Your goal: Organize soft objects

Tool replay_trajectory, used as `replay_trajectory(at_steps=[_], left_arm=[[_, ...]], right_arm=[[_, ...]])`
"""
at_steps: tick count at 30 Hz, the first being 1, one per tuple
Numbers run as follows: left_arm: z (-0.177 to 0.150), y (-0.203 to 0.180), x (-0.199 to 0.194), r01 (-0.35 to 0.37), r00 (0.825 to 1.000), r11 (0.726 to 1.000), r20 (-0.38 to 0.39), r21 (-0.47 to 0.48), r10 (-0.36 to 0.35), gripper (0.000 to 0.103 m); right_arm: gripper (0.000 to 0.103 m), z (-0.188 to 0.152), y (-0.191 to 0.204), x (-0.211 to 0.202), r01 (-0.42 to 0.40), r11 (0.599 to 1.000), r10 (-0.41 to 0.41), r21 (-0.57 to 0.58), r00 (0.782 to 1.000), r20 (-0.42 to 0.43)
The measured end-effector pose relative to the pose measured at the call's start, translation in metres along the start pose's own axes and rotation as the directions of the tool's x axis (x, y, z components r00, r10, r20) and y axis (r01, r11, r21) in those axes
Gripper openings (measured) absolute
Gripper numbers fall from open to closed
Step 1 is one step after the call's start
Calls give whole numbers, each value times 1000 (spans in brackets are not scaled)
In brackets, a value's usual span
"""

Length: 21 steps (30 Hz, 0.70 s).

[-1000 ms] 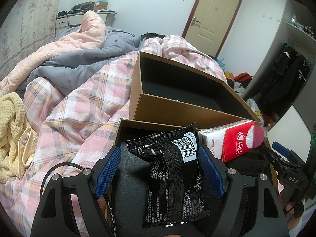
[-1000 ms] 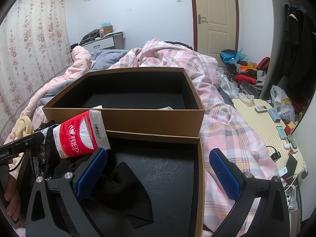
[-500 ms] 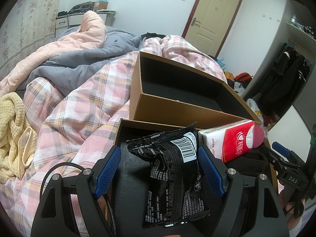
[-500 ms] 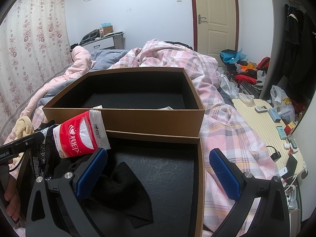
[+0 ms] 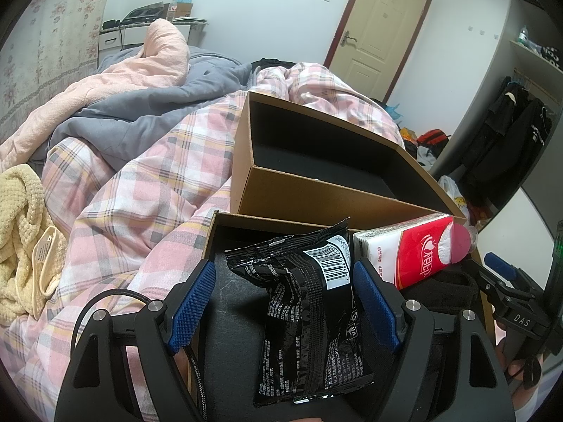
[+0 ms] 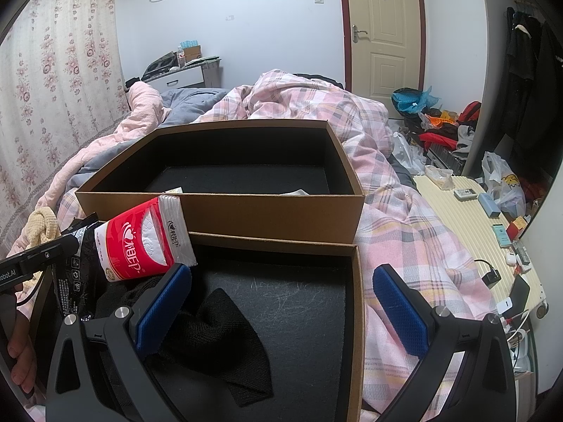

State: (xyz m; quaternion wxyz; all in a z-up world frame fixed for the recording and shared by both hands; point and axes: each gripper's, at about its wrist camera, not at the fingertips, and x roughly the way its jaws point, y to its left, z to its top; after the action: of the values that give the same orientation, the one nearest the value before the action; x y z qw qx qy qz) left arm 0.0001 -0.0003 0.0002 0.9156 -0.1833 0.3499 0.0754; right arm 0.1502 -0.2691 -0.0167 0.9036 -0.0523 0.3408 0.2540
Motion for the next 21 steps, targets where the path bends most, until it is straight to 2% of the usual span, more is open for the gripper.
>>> replay_trajectory(at_steps=[13,17,21], left_arm=[[0,-2,-1,-17,1000,1000,14,16,16,78],[1,-14,-11,-58,997,996,45,73,55,78],[-3,-31,-10,-48,998,982,47,181,40,78]], right_arm=[[102,1,0,0,-1,1000,1,-4,1000,3],[102,0,1,-2,-1,1000,1,-5,1000,13],[102,0,-1,-1,-3,1000,3,0,1000,15]])
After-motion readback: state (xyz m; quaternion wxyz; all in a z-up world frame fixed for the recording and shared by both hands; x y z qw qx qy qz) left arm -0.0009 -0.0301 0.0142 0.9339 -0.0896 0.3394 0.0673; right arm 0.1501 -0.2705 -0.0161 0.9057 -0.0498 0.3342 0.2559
